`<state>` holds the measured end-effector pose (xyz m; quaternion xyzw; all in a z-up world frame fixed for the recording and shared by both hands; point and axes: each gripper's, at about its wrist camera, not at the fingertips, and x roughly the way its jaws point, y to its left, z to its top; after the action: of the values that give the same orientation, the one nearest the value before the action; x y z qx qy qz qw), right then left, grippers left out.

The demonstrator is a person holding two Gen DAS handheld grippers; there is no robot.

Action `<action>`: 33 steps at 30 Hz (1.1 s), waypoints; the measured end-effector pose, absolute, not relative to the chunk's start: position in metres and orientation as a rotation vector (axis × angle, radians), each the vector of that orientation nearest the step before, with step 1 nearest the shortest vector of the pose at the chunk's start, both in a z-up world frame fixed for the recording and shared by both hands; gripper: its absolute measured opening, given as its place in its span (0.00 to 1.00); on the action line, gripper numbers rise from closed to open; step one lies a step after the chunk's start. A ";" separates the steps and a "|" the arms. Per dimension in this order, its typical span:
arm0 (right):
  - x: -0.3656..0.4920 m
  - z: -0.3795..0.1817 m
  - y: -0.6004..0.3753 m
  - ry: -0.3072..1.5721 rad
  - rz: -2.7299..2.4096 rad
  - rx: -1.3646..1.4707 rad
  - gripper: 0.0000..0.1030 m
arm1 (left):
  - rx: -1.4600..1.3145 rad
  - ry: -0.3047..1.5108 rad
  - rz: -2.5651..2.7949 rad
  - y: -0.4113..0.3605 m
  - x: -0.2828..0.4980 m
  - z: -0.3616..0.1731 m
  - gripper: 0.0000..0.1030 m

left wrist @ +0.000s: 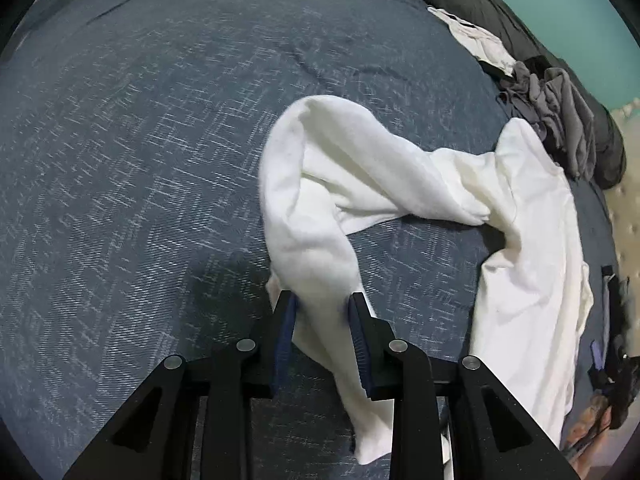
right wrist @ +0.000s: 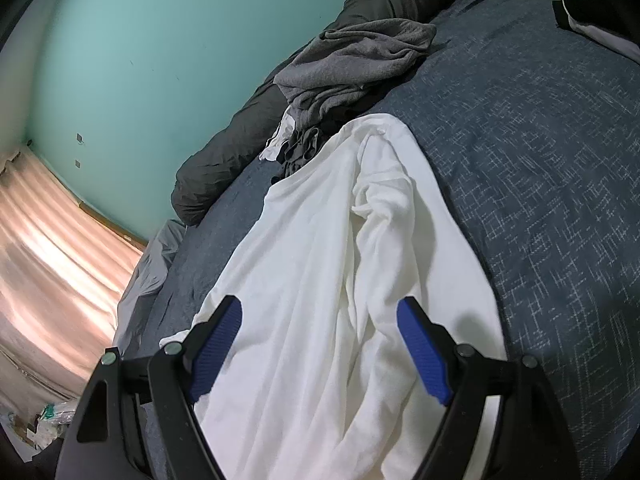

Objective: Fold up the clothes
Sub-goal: 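Pull the sleeve outward from the shirt body with the left tool, then release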

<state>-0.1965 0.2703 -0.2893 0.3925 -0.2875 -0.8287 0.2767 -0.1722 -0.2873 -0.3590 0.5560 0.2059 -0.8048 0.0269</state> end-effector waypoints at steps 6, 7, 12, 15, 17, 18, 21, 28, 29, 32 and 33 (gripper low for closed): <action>-0.197 -0.289 0.270 -0.772 -2.220 1.053 0.78 | 1.726 0.548 -2.499 -0.281 -0.172 -0.359 0.09; -0.198 -0.289 0.270 -0.774 -2.219 1.054 0.78 | 1.721 0.500 -2.506 -0.279 -0.172 -0.355 0.08; -0.200 -0.289 0.271 -0.786 -2.216 1.053 0.78 | 1.603 0.320 -2.527 -0.293 -0.166 -0.314 0.07; -0.200 -0.288 0.273 -0.799 -2.214 1.051 0.78 | 1.519 0.228 -2.532 -0.313 -0.165 -0.276 0.06; -0.199 -0.287 0.273 -0.801 -2.214 1.047 0.78 | 1.458 0.158 -2.524 -0.324 -0.163 -0.253 0.06; -0.199 -0.287 0.273 -0.803 -2.214 1.045 0.78 | 1.428 0.123 -2.519 -0.329 -0.162 -0.242 0.05; -0.199 -0.286 0.274 -0.805 -2.216 1.042 0.78 | 1.330 0.004 -2.504 -0.344 -0.155 -0.209 0.05; -0.200 -0.286 0.277 -0.808 -2.220 1.043 0.78 | 1.436 -0.013 -2.481 -0.342 -0.154 -0.231 0.06; -0.200 -0.287 0.276 -0.806 -2.220 1.047 0.78 | 1.483 0.025 -2.476 -0.343 -0.150 -0.243 0.07; -0.203 -0.288 0.278 -0.807 -2.218 1.069 0.79 | 1.566 0.149 -2.485 -0.337 -0.139 -0.274 0.07; -0.204 -0.288 0.280 -0.810 -2.220 1.076 0.78 | 1.580 0.176 -2.488 -0.333 -0.134 -0.280 0.07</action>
<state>-0.2037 0.2798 -0.2878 0.3992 -0.3005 -0.8234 0.2690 -0.1344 -0.3334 -0.2800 0.5327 0.0593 -0.8389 0.0945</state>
